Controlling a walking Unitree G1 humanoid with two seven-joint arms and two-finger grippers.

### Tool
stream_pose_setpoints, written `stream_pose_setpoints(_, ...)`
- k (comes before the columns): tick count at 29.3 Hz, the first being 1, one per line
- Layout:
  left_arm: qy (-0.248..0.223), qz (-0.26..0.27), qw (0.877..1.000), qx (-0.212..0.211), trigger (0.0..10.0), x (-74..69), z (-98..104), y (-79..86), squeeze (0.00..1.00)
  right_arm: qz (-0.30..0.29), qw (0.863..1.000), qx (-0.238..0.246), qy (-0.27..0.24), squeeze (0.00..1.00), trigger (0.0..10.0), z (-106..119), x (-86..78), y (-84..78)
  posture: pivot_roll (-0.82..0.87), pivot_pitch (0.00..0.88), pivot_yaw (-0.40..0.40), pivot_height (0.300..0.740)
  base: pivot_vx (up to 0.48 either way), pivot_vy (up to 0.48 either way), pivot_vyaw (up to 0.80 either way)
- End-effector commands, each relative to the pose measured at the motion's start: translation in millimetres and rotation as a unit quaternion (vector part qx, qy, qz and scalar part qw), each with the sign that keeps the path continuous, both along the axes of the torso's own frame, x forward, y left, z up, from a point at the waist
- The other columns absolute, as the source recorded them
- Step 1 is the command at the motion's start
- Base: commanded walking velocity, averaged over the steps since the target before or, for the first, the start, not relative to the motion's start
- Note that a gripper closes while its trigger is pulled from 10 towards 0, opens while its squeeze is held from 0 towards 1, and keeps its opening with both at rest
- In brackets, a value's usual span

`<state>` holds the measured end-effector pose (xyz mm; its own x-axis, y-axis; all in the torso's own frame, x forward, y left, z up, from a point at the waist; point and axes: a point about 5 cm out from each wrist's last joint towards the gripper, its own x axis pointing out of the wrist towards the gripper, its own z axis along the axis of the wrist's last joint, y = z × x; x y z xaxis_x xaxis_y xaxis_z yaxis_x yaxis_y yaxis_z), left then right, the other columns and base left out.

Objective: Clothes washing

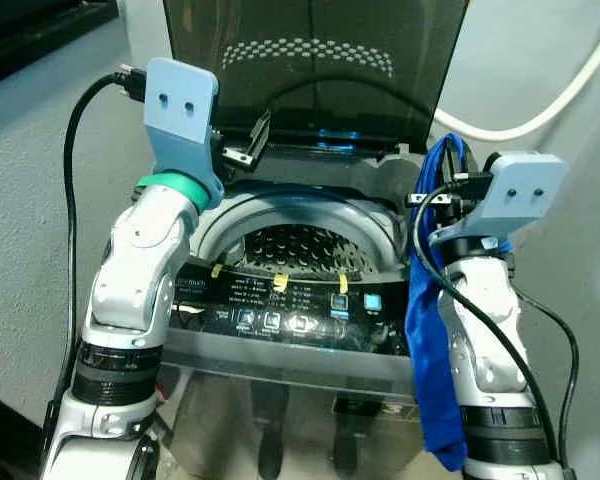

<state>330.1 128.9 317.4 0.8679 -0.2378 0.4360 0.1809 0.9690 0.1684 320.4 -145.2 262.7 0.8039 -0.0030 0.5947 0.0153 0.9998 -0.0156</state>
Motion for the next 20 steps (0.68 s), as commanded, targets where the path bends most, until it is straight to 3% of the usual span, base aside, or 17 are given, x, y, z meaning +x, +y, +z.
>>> stream_pose_setpoints(1,0.001,-0.001,1.000,0.000,10.0,-0.8,0.4,0.9,0.00,0.005,1.000,0.001,-0.006,0.00,10.0,1.0,-1.9,1.7,0.13,0.000,0.068,0.740,0.000,0.000,0.00)
stream_pose_setpoints(20,0.014,0.002,1.000,-0.006,10.0,0.3,-5.3,0.2,0.00,0.010,1.000,-0.002,-0.004,0.00,10.0,1.4,-0.8,3.4,0.13,0.000,0.064,0.740,0.000,0.000,0.00)
